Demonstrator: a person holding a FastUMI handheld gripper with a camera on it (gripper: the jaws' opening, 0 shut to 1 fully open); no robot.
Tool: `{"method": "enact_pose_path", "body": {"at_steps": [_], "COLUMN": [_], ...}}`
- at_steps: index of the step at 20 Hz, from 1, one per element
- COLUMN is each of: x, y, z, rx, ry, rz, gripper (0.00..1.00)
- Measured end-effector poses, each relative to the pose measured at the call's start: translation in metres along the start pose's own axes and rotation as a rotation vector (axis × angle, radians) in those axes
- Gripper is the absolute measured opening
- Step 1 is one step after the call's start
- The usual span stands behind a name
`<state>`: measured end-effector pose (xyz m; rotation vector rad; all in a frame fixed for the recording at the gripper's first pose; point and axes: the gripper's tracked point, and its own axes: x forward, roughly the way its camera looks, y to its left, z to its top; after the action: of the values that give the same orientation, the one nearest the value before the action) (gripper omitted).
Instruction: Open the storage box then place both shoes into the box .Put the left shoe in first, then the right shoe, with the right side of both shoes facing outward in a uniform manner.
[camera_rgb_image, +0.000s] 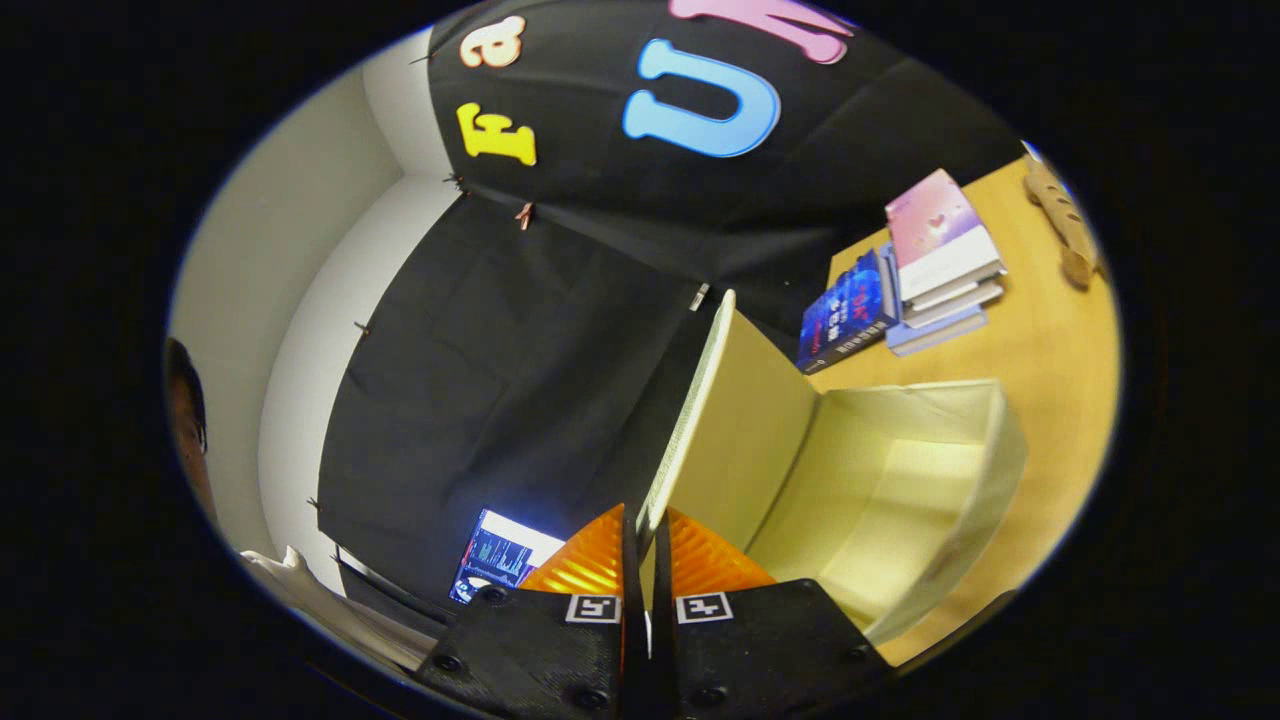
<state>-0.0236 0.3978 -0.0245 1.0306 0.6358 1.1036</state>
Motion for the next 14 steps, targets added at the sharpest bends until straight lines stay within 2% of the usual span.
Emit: {"method": "enact_pose_path", "body": {"at_steps": [4,8,12,13,14], "x": [0.063,0.094,0.095,0.093,0.085], "y": [0.021,0.026,0.025,0.024,0.021], "z": [-0.016,-0.026,-0.026,-0.027,-0.025], "rx": [-0.015,-0.028,-0.047,-0.065,-0.096], "ry": [0.023,0.033,0.023,0.021,0.010], "rz": [0.011,0.016,0.009,-0.001,-0.020], "gripper": [0.06,0.18,0.59,0.62,0.73]}}
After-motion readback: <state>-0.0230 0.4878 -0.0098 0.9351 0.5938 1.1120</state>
